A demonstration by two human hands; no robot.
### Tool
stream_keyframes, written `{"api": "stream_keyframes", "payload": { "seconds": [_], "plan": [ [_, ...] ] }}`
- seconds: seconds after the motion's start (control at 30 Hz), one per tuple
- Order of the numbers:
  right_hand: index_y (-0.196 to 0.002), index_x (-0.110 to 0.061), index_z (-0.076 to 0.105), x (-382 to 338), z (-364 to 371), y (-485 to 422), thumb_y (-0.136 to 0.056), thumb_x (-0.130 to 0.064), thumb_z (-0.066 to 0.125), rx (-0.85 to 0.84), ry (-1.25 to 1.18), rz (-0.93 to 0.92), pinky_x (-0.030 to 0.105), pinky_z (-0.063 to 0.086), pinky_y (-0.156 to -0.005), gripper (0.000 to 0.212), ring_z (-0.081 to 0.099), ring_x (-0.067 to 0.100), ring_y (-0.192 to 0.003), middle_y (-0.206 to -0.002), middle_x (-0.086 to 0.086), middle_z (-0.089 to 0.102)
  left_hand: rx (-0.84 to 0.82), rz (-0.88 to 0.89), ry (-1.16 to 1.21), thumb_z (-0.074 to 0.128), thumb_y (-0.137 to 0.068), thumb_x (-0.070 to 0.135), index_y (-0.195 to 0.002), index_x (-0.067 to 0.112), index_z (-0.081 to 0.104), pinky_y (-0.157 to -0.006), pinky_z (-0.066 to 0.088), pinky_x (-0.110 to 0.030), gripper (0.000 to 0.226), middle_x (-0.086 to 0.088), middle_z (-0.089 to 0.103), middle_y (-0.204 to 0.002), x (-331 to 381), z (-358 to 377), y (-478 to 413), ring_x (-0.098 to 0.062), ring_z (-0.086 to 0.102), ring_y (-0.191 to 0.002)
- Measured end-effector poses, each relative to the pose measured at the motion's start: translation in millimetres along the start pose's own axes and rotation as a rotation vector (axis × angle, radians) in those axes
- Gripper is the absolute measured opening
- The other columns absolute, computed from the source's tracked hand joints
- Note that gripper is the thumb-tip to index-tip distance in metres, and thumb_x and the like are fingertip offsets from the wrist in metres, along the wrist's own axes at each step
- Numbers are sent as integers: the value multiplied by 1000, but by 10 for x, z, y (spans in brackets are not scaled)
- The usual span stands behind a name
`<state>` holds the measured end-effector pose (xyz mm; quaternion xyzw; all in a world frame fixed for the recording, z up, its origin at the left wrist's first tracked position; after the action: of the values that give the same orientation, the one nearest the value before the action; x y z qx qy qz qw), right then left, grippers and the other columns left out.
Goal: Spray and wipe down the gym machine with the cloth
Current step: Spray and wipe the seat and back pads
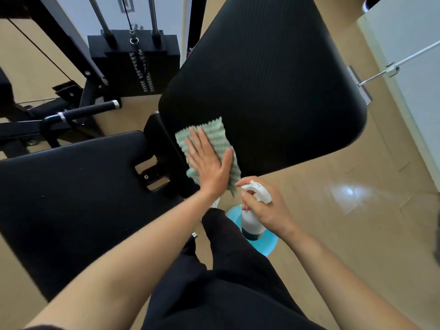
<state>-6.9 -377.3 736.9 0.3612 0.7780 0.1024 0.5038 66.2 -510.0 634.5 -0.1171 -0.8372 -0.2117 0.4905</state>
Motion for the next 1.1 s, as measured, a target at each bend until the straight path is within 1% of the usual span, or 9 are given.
{"api": "stream_keyframes", "payload": {
  "seconds": [0.1, 0.23, 0.33, 0.47, 0.57, 0.67, 0.87, 0.97, 1.1],
  "plan": [
    [-111, -22, 69, 12, 62, -40, -101, -8, 58, -23, 31, 5, 31, 59, -73, 20, 69, 17, -72, -71, -1, 69, -68, -134, 81, 29, -92, 75, -163, 23, -16, -122, -12, -54, 98, 8, -28, -168, -403, 166, 348, -17, -29, -154],
    [-111, -22, 68, 24, 171, -66, -102, -9, 58, -54, 62, -11, 16, 54, -69, 19, 69, 11, -73, -70, -11, 67, -77, -255, 211, 29, -92, 73, -162, 23, -17, -124, -9, -38, 98, 5, -26, -169, -653, 129, 298, -12, -23, -155],
    [-108, -25, 68, 49, 257, -78, -101, -9, 59, -66, 70, -11, 15, 54, -69, 20, 70, 11, -76, -72, -12, 68, 3, -383, 314, 30, -98, 65, -163, 18, -13, -130, 0, -41, 91, -1, -16, -172, -739, -64, -111, -17, -9, -158],
    [-110, -22, 69, 68, 385, -151, -103, -12, 58, -74, 89, 23, 13, 54, -68, 17, 70, 5, -75, -72, -13, 66, 65, -384, 301, 36, -109, 46, -162, 3, -7, -129, 0, -39, 81, -16, -9, -171, -702, -463, -992, -26, -5, -159],
    [-111, -21, 68, 44, 462, -228, -102, -11, 58, -59, 82, 50, 11, 55, -67, 16, 69, 2, -77, -79, -8, 66, 62, -380, 315, 37, -107, 51, -162, 1, -1, -128, 1, -40, 83, -18, -3, -171, -645, -688, -1515, -27, -3, -159],
    [-111, -20, 68, -13, 530, -277, -102, -8, 57, -71, 80, 48, 12, 55, -68, 18, 69, 3, -76, -80, -7, 66, 63, -323, 278, 36, -106, 53, -163, 1, 3, -128, 1, -45, 83, -17, 2, -171, -507, -779, -1668, -28, -2, -159],
    [-107, -14, 71, -179, 572, -289, -99, -1, 57, -130, 29, 37, 17, 55, -66, 21, 66, 2, -70, -75, -9, 64, 72, -107, 258, 46, -98, 63, -162, 13, -12, -128, -5, -51, 101, -11, -11, -172, -50, -632, -1232, -26, -12, -158],
    [-102, -17, 71, -248, 541, -302, -97, 1, 57, -133, 19, 43, 17, 54, -64, 23, 65, 2, -65, -68, -17, 65, -3, 8, 174, 39, -93, 70, -163, 11, -12, -126, -15, -45, 105, -8, -19, -171, 195, -534, -1114, -23, -22, -156],
    [-100, -17, 72, -300, 446, -302, -96, 3, 57, -105, -1, 52, 17, 53, -63, 25, 63, 1, -62, -64, -20, 64, -42, 232, 55, 42, -99, 61, -162, 7, -10, -125, -18, -50, 98, -12, -21, -170, 709, -495, -1057, -27, -26, -155]
  ]
}}
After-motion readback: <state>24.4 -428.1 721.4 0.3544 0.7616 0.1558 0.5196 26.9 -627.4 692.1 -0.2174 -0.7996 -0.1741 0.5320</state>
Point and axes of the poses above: each hand's wrist, its own y-axis away from the middle knuckle, its own z-axis out of the palm, x = y × z, the point moved 9 cm from there along -y, towards the middle knuckle
